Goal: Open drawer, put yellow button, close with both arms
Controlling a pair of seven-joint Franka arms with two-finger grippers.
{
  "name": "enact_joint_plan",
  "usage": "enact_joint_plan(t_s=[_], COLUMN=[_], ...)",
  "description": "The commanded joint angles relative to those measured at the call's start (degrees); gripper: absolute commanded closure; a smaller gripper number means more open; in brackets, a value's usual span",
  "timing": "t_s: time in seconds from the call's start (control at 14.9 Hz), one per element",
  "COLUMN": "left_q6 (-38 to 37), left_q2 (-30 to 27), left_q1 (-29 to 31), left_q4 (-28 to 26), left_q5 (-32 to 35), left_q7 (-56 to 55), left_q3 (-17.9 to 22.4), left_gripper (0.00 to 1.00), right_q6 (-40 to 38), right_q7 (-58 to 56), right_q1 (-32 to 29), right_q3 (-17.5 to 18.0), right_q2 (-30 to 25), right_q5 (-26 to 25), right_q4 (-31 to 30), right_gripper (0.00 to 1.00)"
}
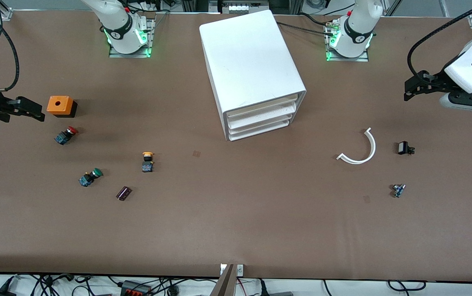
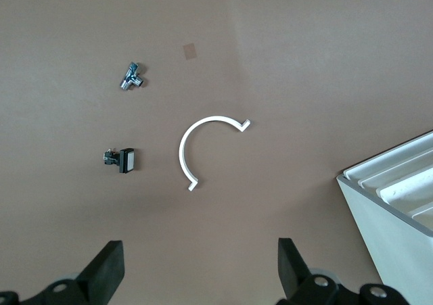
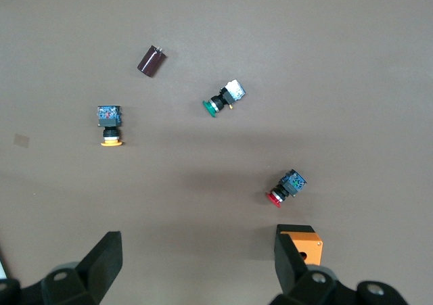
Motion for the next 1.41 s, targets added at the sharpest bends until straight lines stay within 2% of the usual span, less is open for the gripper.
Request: enact_joint_plan(t_s=[0.0, 0.4, 0.67, 0.87, 1.07, 1.27, 1.34], left_q6=[-1.2, -1.1, -1.4, -8.0, -9.7, -11.2, -11.2], left_q2=[0.9, 0.9, 1.3, 3.5, 6.2, 11.2, 12.9], left_q1=[0.0, 0.0, -0.2, -0.9, -3.2, -4.4, -4.4], left_q4=[1.8, 1.8, 2.1, 2.4, 2.3, 2.3, 2.3], left_q5=[-0.1, -0.1, -0.1, -0.9, -1.3, -6.1, -10.1], left_q7=[-0.5, -0.6, -0.7, -0.1, 0.1, 0.6, 2.3], left_q3=[-0.2, -0.2, -0.3, -0.4, -0.9, -1.2, -1.6], left_gripper=[0.0, 0.0, 0.0, 0.0, 0.0, 0.0, 0.0], right_q6=[0.3, 0.2, 0.3, 1.8, 4.4, 7.3, 8.4], right_q7=[-0.8, -0.9, -0.8, -0.7, -0.3, 0.0, 0.0], right_q1=[0.0, 0.0, 0.2, 3.3, 8.1, 11.8, 12.6], right_q3=[0.1, 0.1, 0.2, 0.2, 0.2, 0.2, 0.2], right_q2=[-0.1, 0.0, 2.6, 5.7, 9.1, 13.4, 14.9], right_q5=[-0.4, -0.3, -0.2, -0.2, -0.1, 0.9, 2.5], right_q4=[0.3, 0.3, 0.2, 0.3, 0.3, 0.2, 0.2], right_gripper=[0.0, 0.0, 0.0, 0.0, 0.0, 0.0, 0.0])
